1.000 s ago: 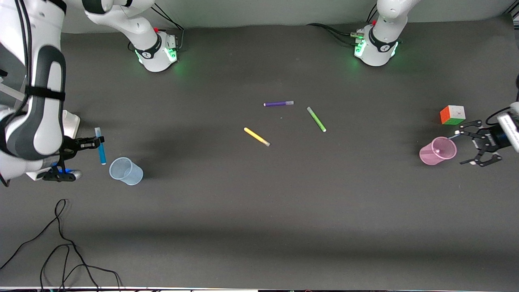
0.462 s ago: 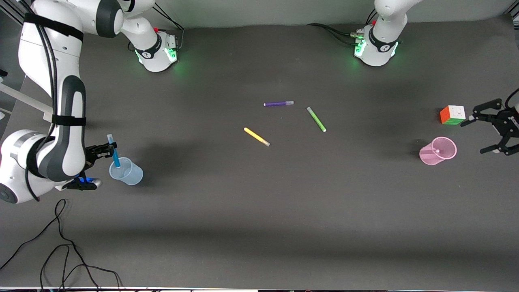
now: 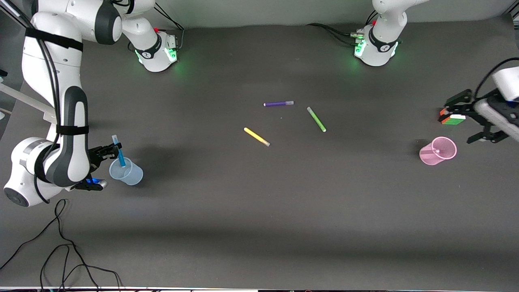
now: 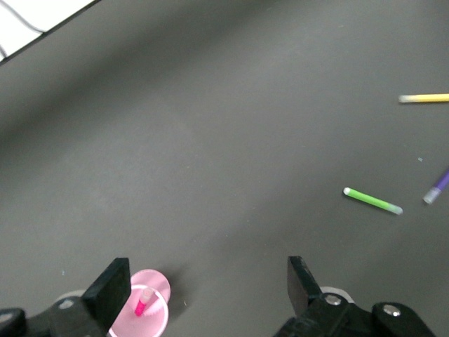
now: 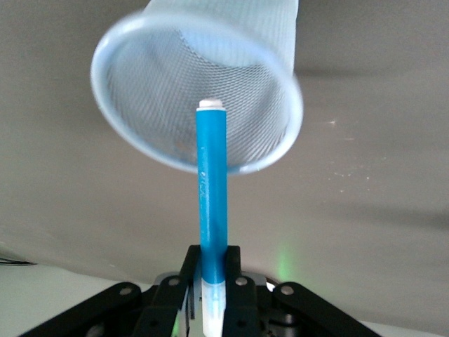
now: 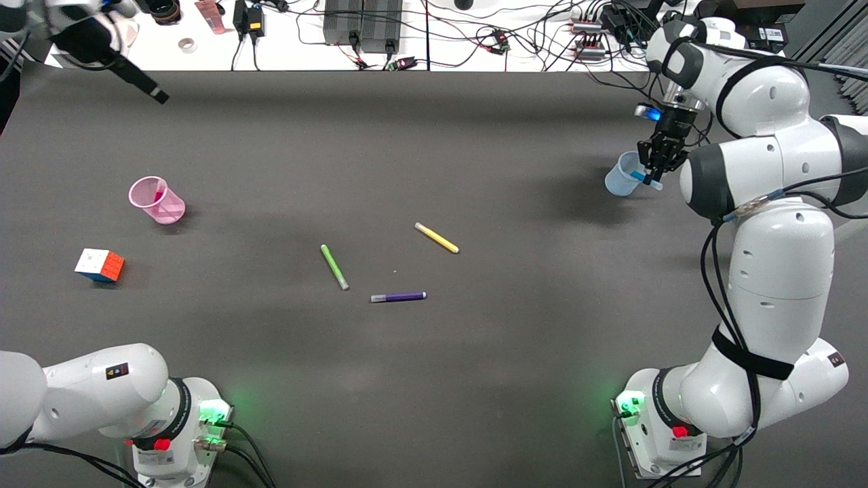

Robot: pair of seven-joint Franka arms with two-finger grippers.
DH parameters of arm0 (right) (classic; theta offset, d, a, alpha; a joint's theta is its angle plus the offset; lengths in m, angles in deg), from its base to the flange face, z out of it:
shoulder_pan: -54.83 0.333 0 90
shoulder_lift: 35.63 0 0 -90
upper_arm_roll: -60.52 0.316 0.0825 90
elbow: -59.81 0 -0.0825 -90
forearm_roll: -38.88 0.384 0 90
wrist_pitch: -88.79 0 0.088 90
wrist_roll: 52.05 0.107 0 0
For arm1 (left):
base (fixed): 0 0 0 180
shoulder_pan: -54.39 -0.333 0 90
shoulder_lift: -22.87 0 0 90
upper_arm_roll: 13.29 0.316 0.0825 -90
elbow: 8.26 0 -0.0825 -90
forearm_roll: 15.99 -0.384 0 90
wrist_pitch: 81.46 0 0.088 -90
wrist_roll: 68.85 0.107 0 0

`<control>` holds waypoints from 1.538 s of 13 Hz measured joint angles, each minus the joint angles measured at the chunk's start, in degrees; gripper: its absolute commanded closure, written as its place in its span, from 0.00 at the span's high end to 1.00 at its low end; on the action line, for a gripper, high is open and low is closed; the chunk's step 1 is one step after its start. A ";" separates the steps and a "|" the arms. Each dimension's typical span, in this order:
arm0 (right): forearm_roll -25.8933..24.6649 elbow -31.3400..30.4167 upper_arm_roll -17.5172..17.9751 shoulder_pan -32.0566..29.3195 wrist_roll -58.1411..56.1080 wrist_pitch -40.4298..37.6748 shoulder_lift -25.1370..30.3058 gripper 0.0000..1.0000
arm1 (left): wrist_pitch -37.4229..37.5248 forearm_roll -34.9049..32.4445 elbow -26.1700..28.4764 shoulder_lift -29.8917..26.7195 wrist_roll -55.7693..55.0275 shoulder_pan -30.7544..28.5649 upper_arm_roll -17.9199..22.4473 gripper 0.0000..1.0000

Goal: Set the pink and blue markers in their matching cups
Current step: 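Lower the blue marker into the blue cup while the left gripper rises away, then open the right gripper and withdraw it from the blue cup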

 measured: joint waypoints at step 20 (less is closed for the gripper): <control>0.00 6.08 1.44 -1.58 -0.11 -0.13 -2.60 1.00 | 12.32 -13.10 -5.30 -0.15 -43.36 -0.48 -17.07 0.99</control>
